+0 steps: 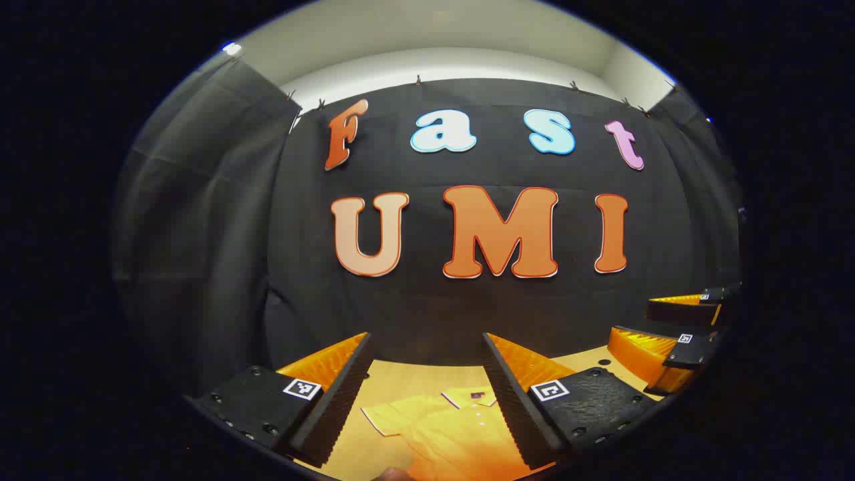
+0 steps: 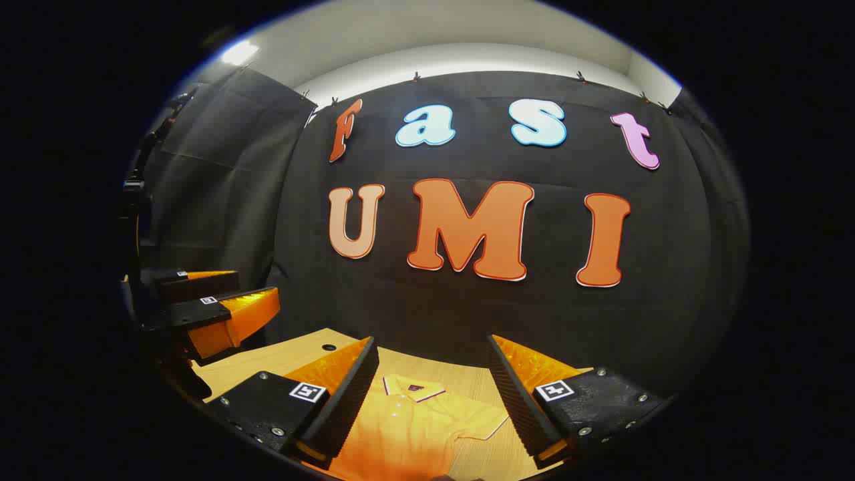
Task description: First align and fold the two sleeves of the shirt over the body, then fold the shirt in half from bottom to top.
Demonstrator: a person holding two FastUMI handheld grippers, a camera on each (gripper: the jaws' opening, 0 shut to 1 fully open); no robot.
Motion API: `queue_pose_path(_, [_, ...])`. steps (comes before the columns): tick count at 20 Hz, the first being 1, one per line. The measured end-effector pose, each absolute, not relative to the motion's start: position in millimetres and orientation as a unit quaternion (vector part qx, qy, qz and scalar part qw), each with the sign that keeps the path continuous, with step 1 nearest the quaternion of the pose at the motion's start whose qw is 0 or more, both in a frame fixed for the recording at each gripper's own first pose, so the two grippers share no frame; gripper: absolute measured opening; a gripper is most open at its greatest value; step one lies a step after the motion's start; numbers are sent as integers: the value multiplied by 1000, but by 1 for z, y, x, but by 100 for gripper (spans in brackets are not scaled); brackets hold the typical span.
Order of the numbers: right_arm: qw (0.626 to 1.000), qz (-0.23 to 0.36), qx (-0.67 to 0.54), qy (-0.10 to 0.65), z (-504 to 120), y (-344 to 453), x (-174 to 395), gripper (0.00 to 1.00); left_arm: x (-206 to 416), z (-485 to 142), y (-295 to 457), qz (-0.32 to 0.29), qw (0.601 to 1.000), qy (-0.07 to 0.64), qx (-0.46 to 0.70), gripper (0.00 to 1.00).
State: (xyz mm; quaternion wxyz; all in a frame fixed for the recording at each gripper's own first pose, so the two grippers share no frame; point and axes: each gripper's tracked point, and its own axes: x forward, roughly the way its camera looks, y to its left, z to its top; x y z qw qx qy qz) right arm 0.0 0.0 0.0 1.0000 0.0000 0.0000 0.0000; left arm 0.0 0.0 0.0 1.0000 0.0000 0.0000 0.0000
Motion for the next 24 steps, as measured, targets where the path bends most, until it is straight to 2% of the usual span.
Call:
queue_pose_path(1, [1000,1,1,-1,0,0,0,98,-4,0,-6,-5,1000,1,-1,96])
queue_pose_path(10, [1000,1,-1,4,-5,-12,0,98,-11,-19,3,13,999,31,4,97])
queue_pose_path(15, [1000,-9,-3,12,-13,-29,-2,98,-15,-14,-2,12,1000,21,-2,97])
queue_pose_path(24, [993,-40,5,108,-72,-73,28,98,-29,-11,-15,13,999,16,25,97])
